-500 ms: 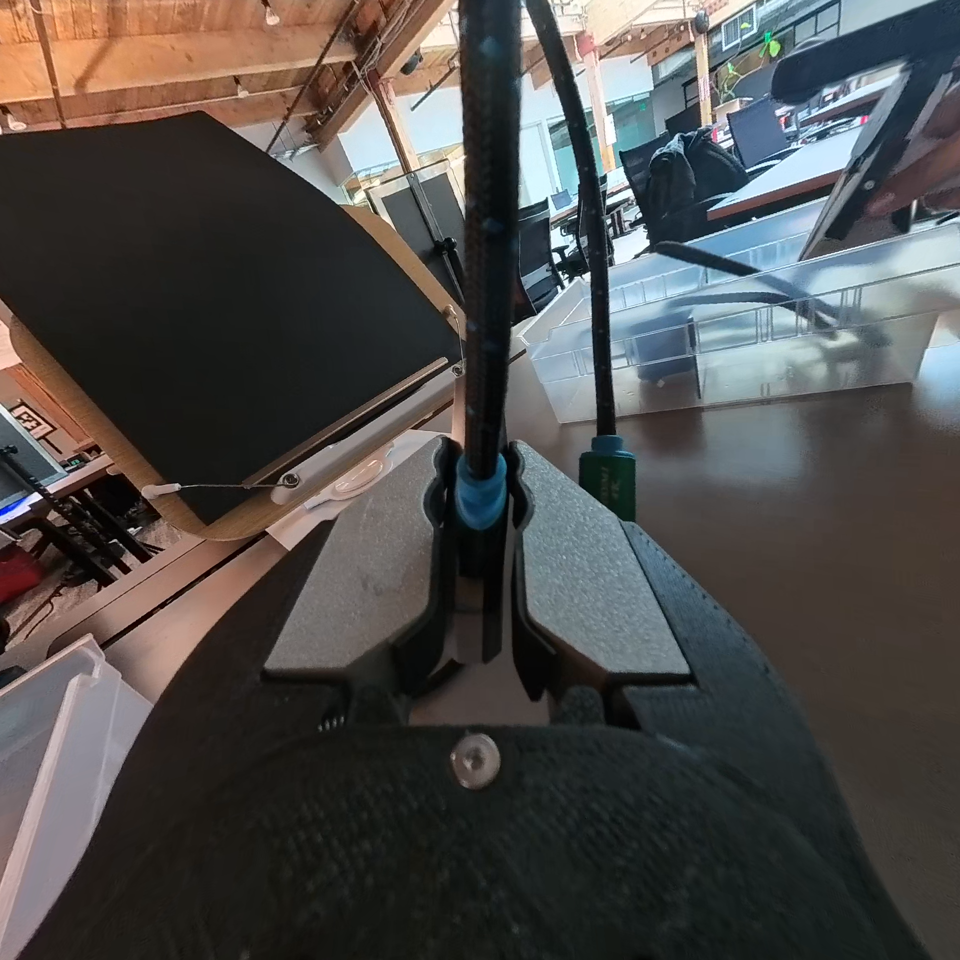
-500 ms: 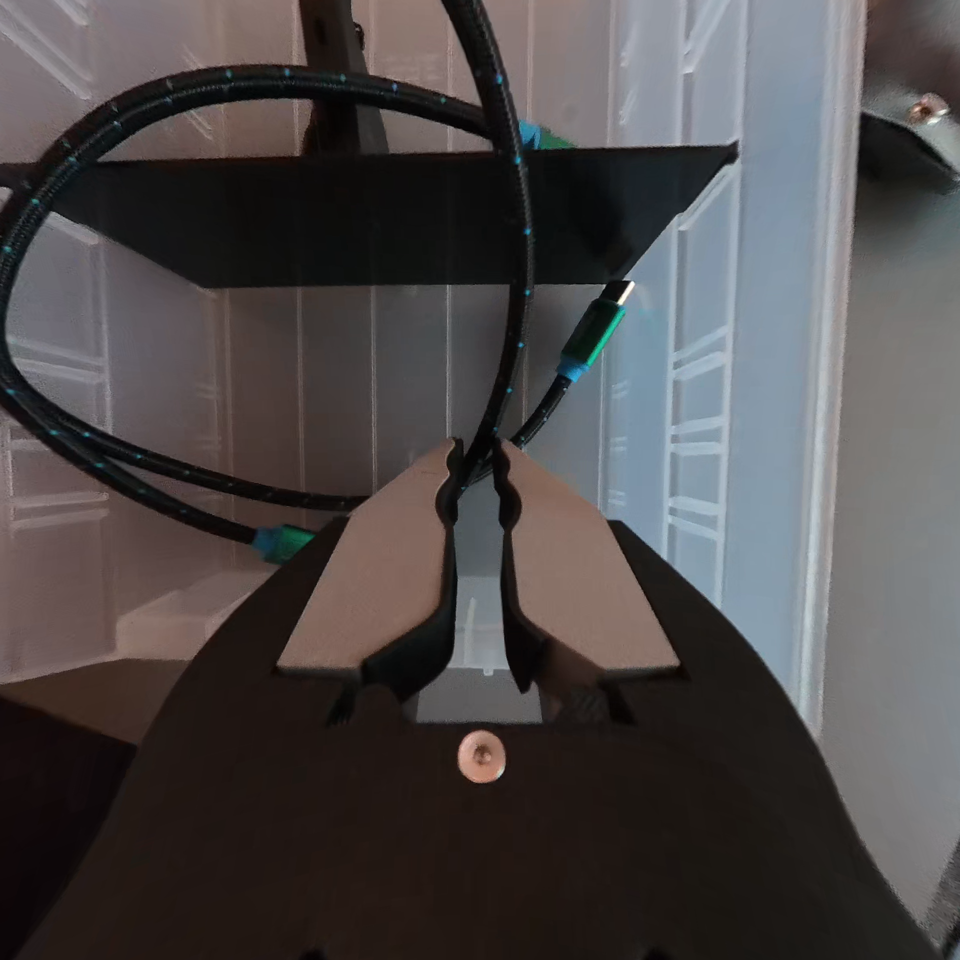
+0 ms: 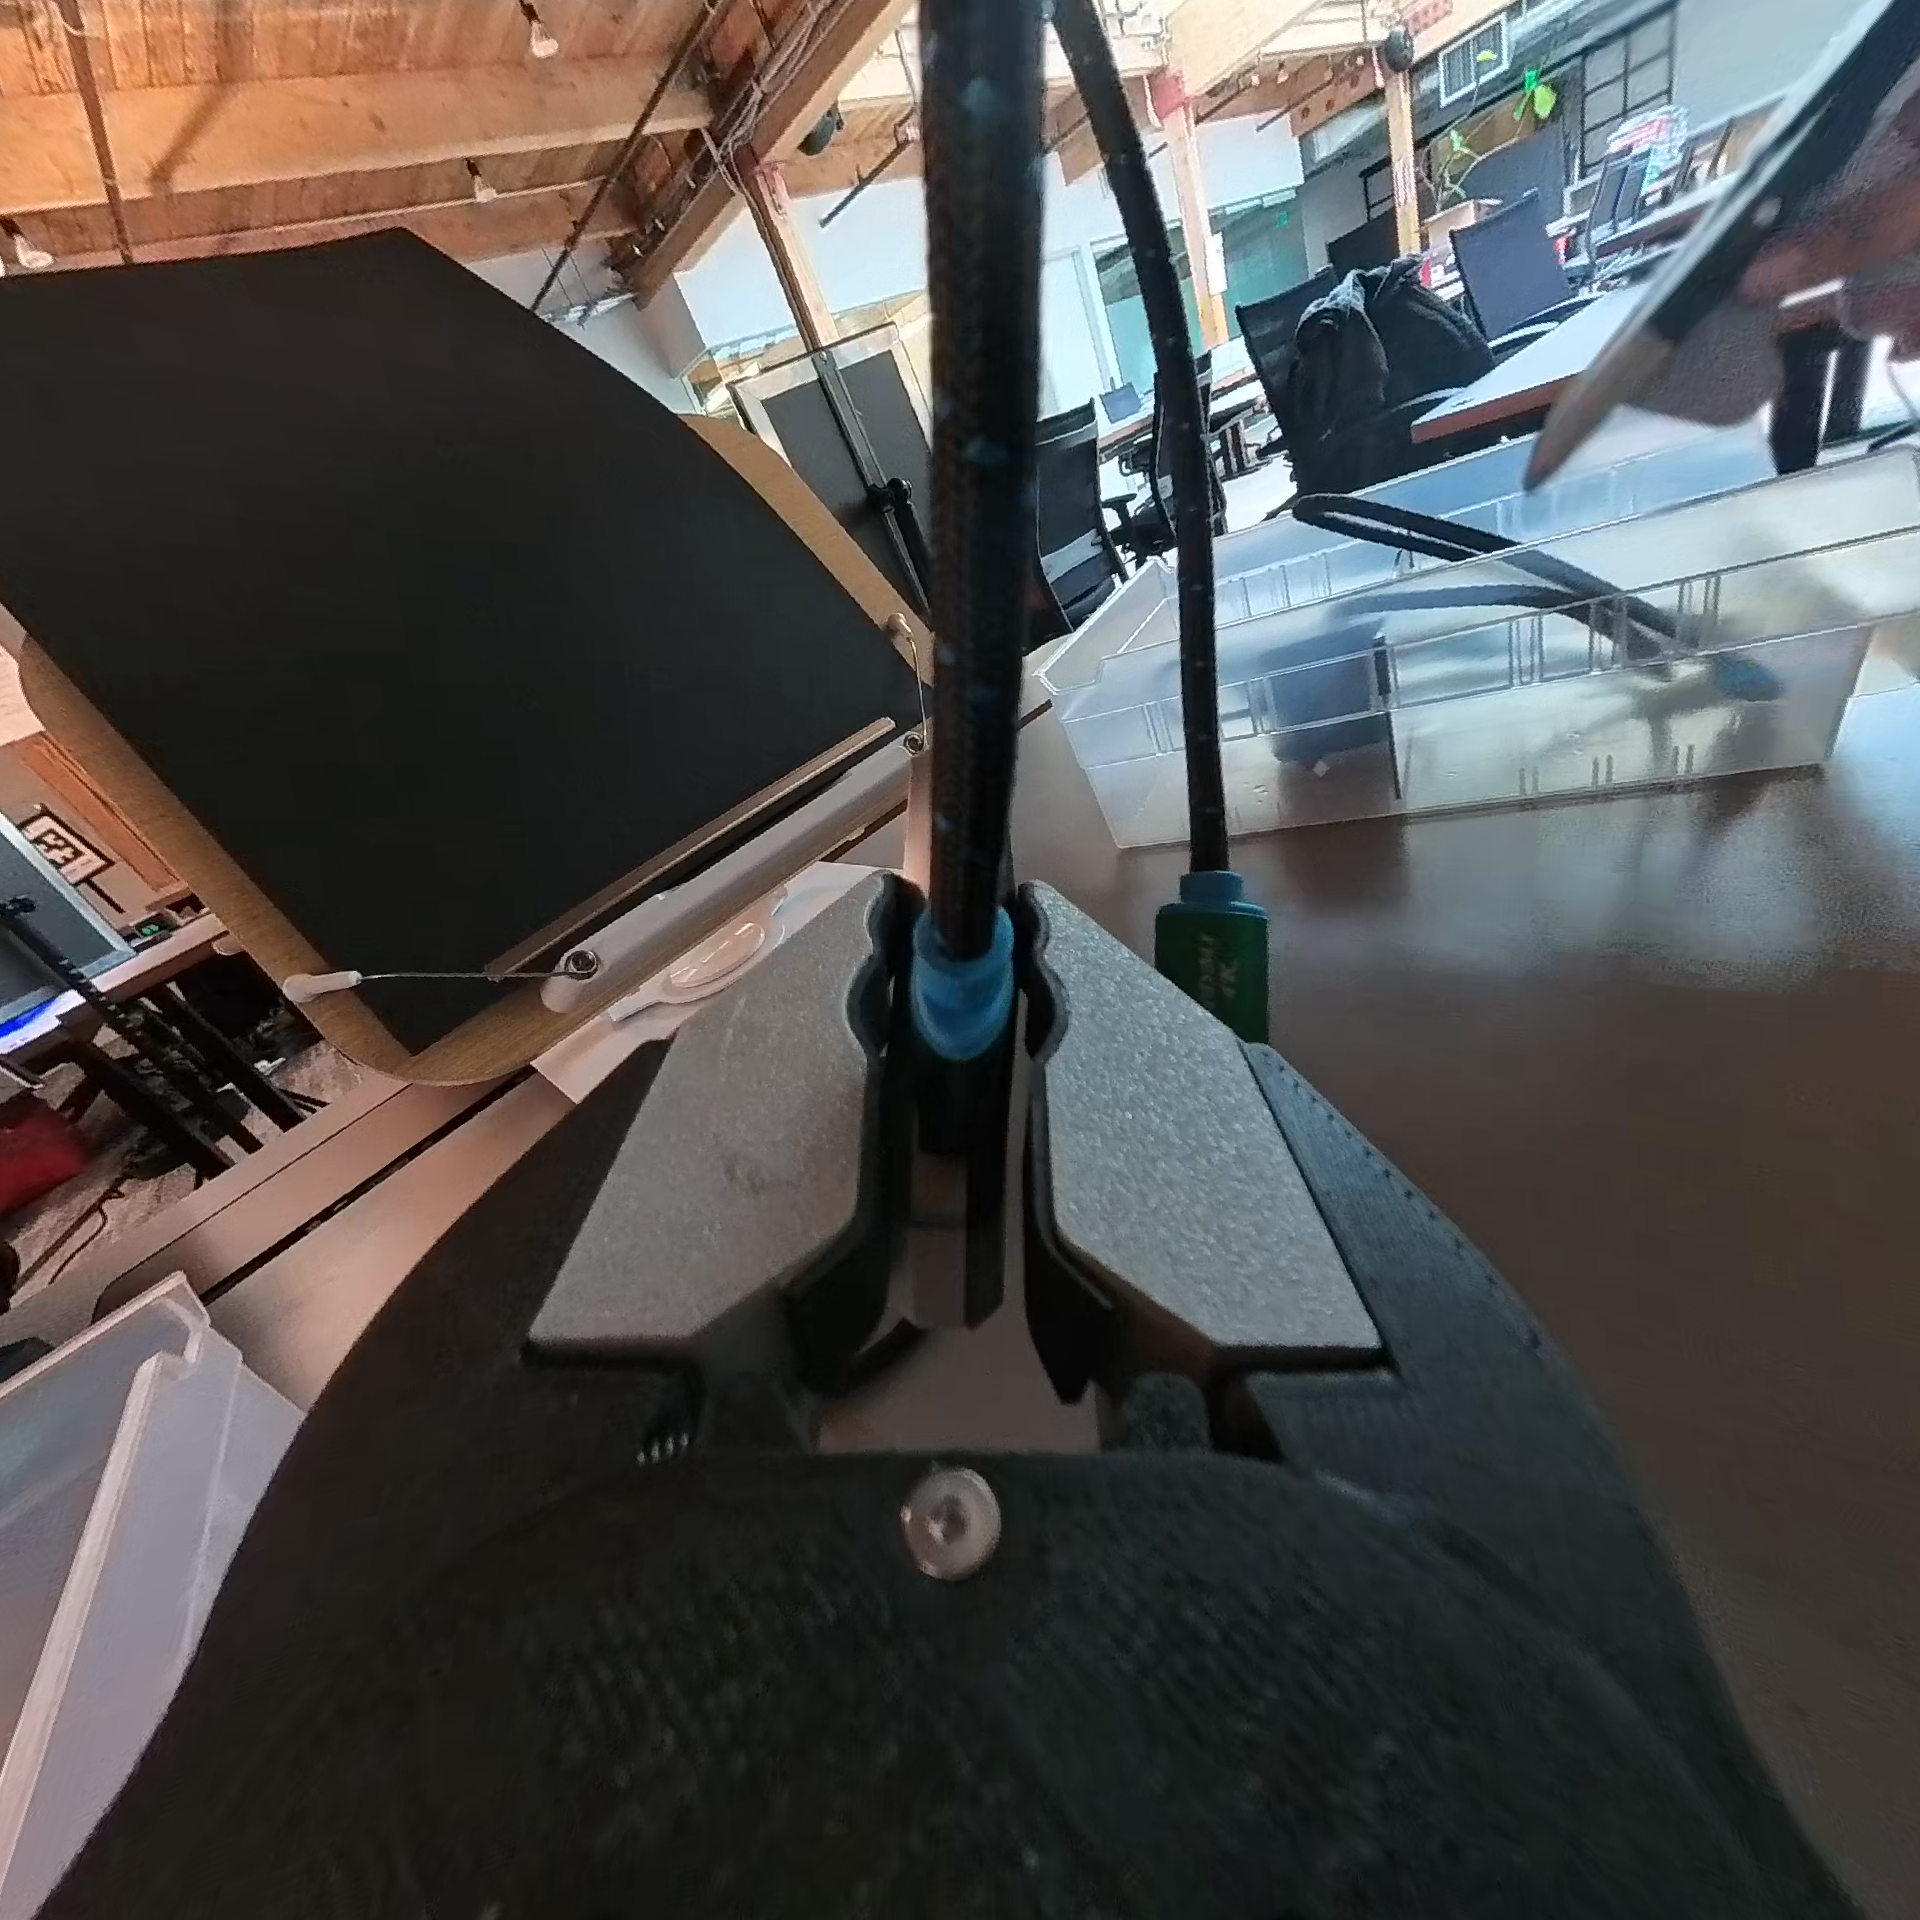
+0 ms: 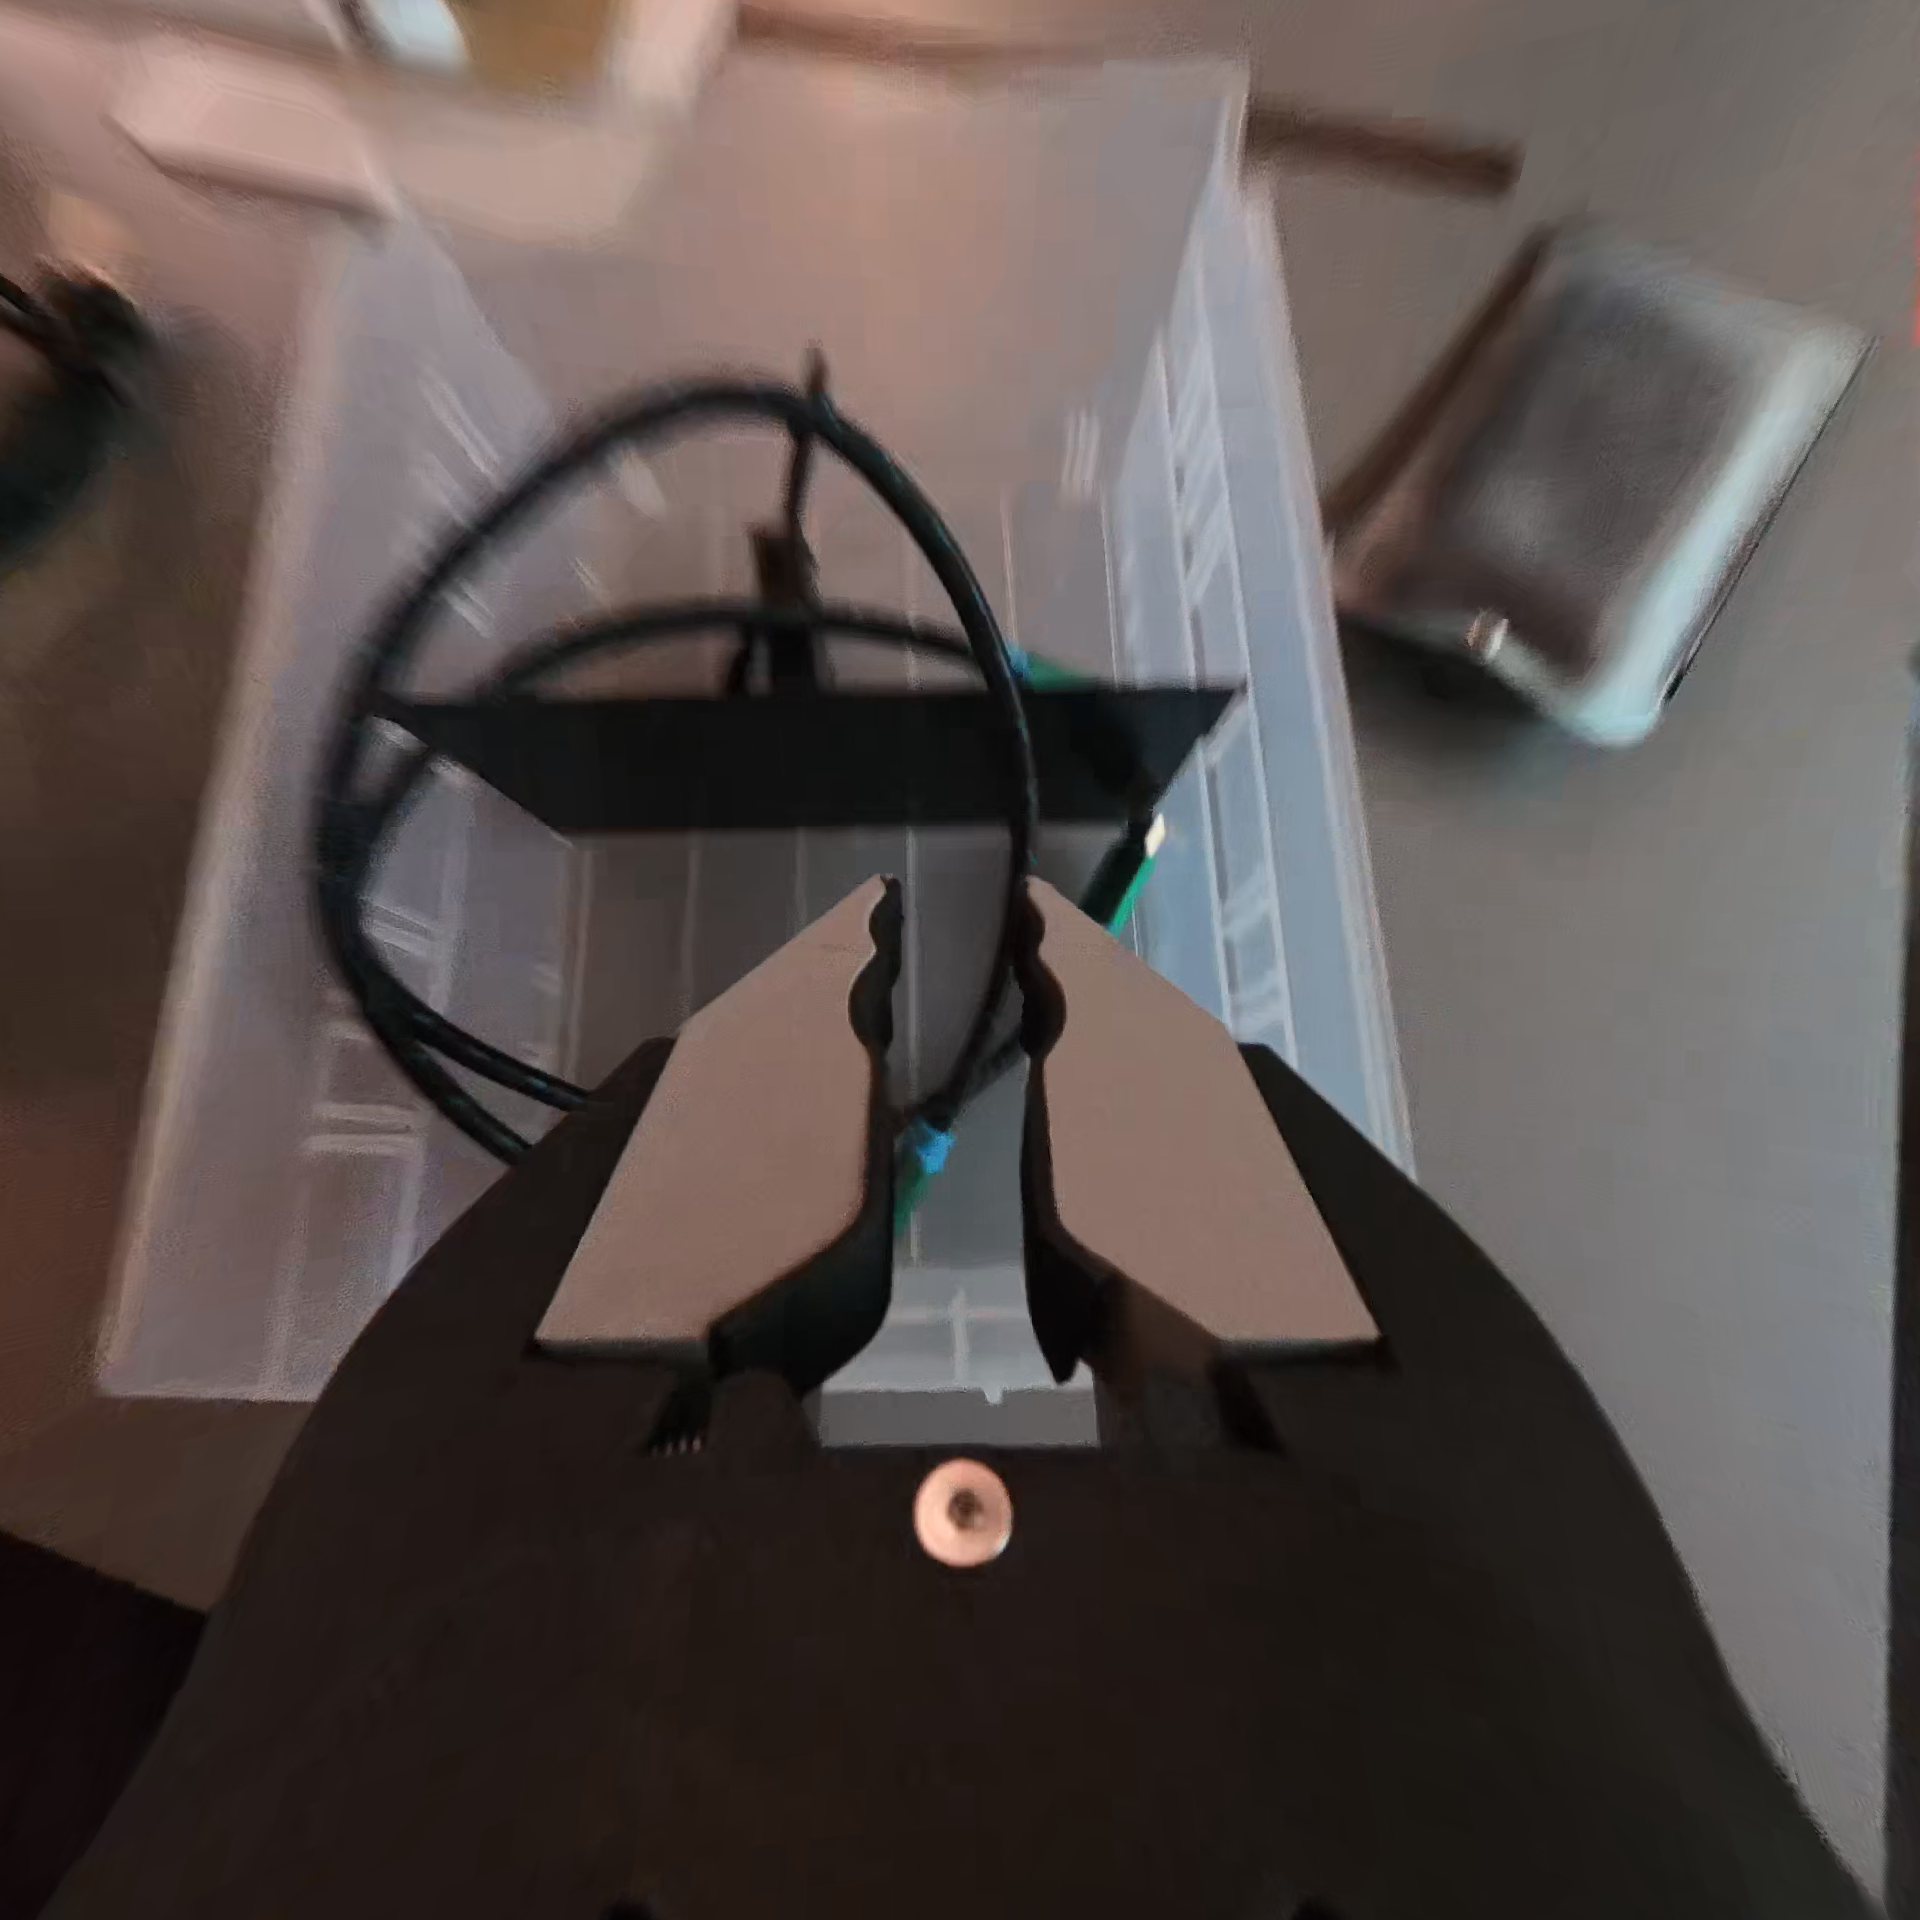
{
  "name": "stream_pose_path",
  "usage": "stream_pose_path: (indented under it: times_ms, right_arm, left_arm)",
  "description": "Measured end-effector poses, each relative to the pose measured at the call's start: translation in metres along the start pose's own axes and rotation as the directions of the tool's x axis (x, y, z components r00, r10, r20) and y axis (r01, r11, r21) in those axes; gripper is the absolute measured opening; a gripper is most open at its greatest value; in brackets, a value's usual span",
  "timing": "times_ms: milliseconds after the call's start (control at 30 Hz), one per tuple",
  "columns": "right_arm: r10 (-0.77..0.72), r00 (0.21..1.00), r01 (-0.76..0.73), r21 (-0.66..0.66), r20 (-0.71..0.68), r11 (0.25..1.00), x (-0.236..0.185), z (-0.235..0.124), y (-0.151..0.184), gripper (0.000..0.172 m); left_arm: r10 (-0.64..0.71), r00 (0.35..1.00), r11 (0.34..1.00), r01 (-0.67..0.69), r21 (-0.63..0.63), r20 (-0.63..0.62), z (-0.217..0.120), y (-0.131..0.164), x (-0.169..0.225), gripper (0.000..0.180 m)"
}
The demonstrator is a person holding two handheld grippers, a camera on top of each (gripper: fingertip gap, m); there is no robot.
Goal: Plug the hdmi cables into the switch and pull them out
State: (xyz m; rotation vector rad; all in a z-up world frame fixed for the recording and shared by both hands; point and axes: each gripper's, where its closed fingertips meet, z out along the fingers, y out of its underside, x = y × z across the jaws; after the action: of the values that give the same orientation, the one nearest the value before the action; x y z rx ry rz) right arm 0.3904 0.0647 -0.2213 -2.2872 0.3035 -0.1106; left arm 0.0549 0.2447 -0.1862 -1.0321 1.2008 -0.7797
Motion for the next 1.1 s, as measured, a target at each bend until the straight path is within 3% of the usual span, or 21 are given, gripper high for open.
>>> stream_pose_path:
  times_ms: [133,300,500,600,867,1000,1100]
  right_arm:
    - [-0.150,0.980,0.096,0.354,0.129,0.930,-0.051,-0.048,-0.059,0.019]
    - [-0.424,0.841,0.168,0.584,0.335,0.794,-0.148,-0.086,-0.082,0.033]
    - [-0.580,0.592,0.215,0.584,0.560,0.783,-0.257,-0.082,-0.066,0.043]
    - [-0.649,0.525,0.318,0.581,0.550,0.750,-0.298,-0.061,-0.053,0.045]
    - [-0.692,0.444,0.418,0.552,0.569,0.722,-0.360,-0.020,-0.026,0.043]
    - [-0.739,0.444,0.441,0.593,0.508,0.673,-0.369,-0.008,-0.026,0.025]
    - [-0.737,0.448,0.435,0.597,0.506,0.674,-0.362,-0.011,-0.029,0.017]
  left_arm:
    - [-0.018,0.998,1.000,0.019,0.021,-0.065,-0.001,-0.004,0.009,0.019]
    - [-0.115,0.958,0.986,0.142,0.086,-0.262,-0.006,-0.018,0.032,0.018]
    - [-0.138,0.876,0.972,0.210,0.106,-0.463,-0.015,-0.029,0.062,0.018]
    - [-0.131,0.853,0.973,0.208,0.100,-0.505,-0.017,-0.030,0.071,0.019]
    - [-0.190,0.764,0.941,0.322,0.109,-0.616,-0.029,-0.043,0.078,0.019]
    - [-0.239,0.776,0.930,0.356,0.092,-0.584,-0.025,-0.040,0.070,0.022]
    - [-0.286,0.799,0.912,0.396,0.105,-0.530,-0.019,-0.042,0.060,0.038]
